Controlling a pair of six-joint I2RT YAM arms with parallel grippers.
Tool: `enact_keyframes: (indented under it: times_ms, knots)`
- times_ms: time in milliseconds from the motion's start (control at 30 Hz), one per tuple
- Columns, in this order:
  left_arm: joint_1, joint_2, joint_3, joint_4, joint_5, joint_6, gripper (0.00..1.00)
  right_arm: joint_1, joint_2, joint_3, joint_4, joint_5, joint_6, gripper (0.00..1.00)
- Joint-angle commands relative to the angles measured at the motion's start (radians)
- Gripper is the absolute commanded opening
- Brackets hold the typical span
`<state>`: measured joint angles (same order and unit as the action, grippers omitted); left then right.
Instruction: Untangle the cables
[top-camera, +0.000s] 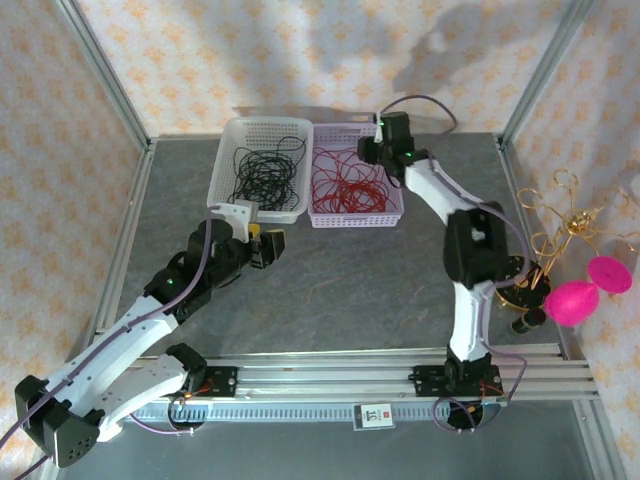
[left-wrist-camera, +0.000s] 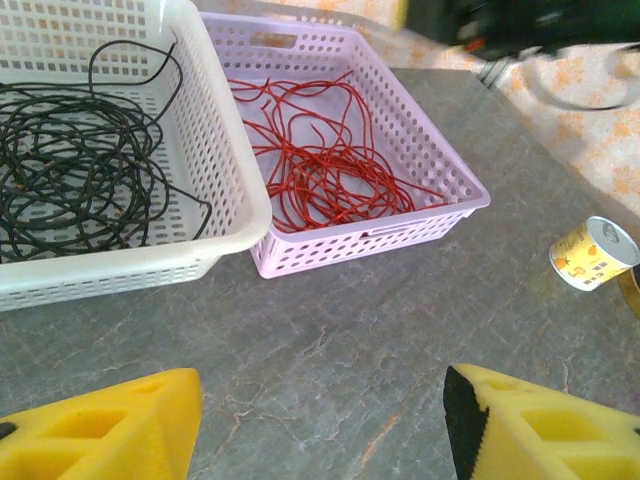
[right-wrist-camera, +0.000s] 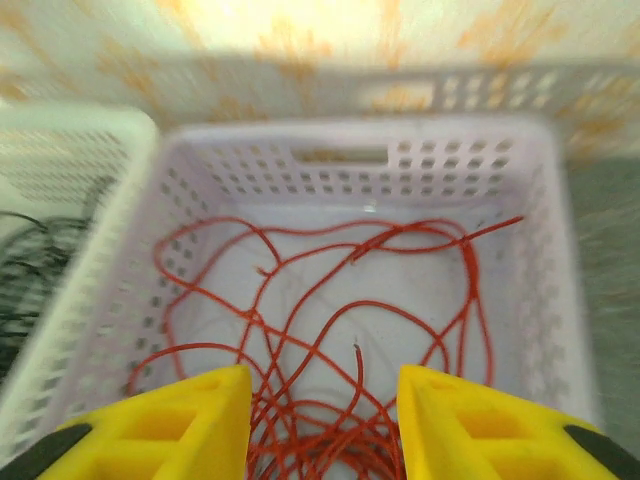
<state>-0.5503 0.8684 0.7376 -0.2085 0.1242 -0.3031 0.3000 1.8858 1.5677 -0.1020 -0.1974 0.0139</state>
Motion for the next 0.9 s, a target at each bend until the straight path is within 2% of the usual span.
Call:
enact_keyframes:
  times_ms: [0,100,200,233,300,367,433,567,733,867]
  knots:
    - [-0.008,0.003,-0.042,0.076,0.006,-0.024,0.67,-0.002,-0.249,-0.246,0.188,0.106,-0.007,0.42]
    - [-0.004,0.004,-0.079,0.114,-0.003,-0.033,0.67,-0.003,-0.463,-0.548,0.284,0.187,-0.053,0.41]
    - [-0.005,0.011,-0.109,0.147,-0.043,-0.033,0.68,-0.003,-0.653,-0.881,0.464,0.272,-0.154,0.41]
    - [-0.005,0.017,-0.117,0.154,-0.066,-0.037,0.68,-0.004,-0.696,-1.0,0.557,0.313,-0.184,0.46]
    - [-0.004,0.025,-0.133,0.175,-0.093,-0.04,0.69,-0.011,-0.793,-1.176,0.702,0.395,-0.195,0.63]
    - [-0.004,0.033,-0.152,0.206,-0.115,-0.047,0.7,-0.031,-0.848,-1.303,0.809,0.428,-0.2,0.69]
    - [-0.003,0.038,-0.18,0.239,-0.136,-0.053,0.7,-0.075,-0.878,-1.392,0.928,0.395,-0.176,0.72]
    - [-0.003,0.052,-0.234,0.299,-0.186,-0.059,0.72,-0.191,-0.81,-1.456,1.129,0.243,-0.063,0.75]
    - [-0.003,0.067,-0.272,0.345,-0.295,-0.061,0.76,-0.215,-0.593,-1.471,1.38,0.245,-0.076,0.78]
    - [0.006,0.074,-0.285,0.376,-0.38,-0.037,0.8,-0.25,-0.462,-1.474,1.496,0.242,-0.048,0.8]
